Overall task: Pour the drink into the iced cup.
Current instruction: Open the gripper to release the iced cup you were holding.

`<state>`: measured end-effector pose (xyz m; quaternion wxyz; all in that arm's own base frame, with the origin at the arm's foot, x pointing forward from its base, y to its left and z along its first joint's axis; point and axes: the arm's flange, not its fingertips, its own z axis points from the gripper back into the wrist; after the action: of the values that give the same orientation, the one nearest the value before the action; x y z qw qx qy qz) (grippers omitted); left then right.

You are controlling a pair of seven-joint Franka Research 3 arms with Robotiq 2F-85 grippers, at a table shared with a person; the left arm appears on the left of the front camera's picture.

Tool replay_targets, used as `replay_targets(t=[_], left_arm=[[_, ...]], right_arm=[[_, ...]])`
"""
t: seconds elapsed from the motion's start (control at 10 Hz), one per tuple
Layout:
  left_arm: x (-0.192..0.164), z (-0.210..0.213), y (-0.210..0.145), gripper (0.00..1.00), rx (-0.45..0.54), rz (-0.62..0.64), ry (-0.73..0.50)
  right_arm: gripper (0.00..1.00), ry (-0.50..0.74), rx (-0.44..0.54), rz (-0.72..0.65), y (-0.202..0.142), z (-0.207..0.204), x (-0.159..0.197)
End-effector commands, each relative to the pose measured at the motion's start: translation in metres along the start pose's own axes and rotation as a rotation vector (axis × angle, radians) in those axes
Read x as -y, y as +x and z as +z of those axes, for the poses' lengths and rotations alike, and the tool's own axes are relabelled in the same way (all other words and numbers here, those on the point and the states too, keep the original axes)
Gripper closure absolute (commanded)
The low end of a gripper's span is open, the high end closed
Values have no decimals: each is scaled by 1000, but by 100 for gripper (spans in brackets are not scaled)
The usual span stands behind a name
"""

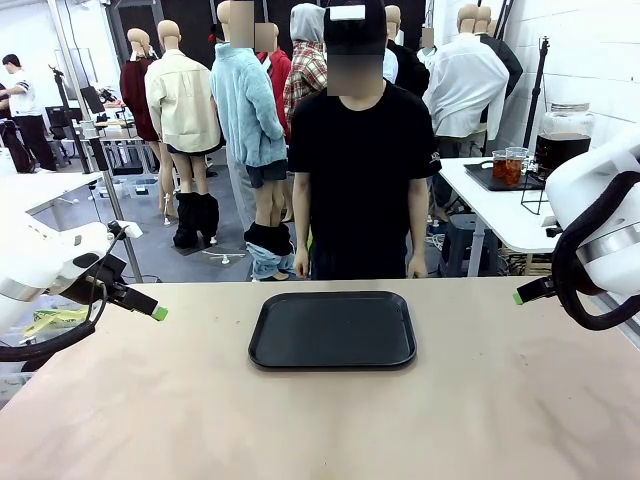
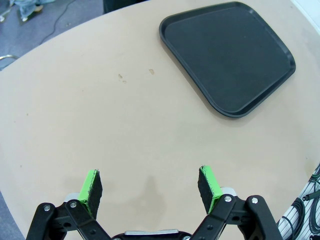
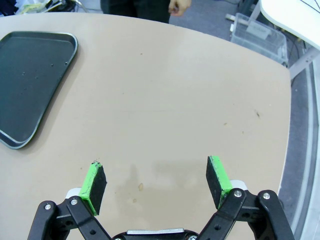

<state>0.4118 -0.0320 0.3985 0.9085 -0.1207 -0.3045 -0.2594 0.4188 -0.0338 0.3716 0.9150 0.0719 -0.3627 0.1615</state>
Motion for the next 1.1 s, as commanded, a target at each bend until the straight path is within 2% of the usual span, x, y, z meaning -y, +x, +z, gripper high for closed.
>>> replay_targets(t=[0.0, 1.0], left_arm=[[-3, 2, 0, 0, -1, -3, 6], [-3, 2, 0, 0, -1, -3, 6]], right_arm=[[0, 3, 11, 2, -4, -1, -1], [0, 3, 11, 2, -4, -1, -1]])
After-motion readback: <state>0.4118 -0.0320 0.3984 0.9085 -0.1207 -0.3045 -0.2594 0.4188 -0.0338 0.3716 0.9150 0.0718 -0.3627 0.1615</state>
